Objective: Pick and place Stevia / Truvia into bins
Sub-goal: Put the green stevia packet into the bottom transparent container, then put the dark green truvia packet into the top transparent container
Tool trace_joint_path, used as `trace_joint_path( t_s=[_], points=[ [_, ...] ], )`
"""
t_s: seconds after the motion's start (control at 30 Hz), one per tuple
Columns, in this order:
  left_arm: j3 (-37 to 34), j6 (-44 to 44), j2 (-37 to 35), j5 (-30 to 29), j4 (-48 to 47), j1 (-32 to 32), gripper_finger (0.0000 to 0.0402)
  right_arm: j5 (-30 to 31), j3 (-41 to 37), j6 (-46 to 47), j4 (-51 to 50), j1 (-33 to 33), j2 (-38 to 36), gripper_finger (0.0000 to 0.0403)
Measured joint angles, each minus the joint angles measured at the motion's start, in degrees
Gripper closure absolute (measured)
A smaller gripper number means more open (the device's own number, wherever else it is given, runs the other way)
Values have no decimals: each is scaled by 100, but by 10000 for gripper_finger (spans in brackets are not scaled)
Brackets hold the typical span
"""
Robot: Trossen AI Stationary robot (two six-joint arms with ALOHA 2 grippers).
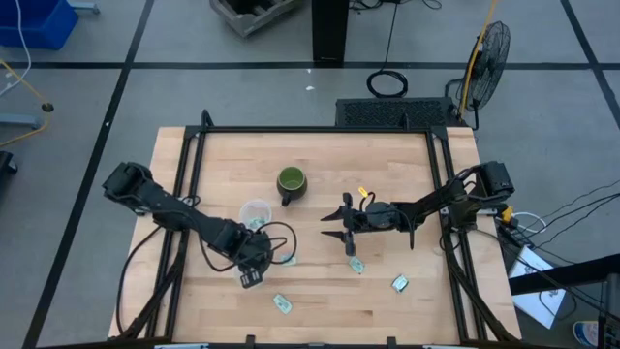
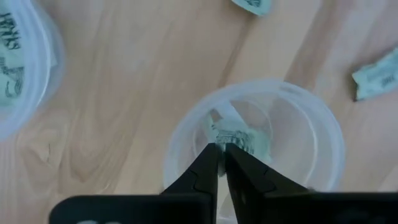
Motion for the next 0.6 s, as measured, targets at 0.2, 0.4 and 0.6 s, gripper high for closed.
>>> trace_joint_path(
  t_s=[0.2, 0.4, 0.6],
  points=[
    [-41, -82, 0, -1, 26, 130, 339, -2, 0, 0, -53, 0, 0, 234],
    [-41, -157, 0, 237, 25, 138, 318, -359, -2, 21, -510, -2, 7, 234],
    [178, -900, -26, 1957, -34, 316, 316, -625, -4, 278, -892, 7, -97, 234]
  ],
)
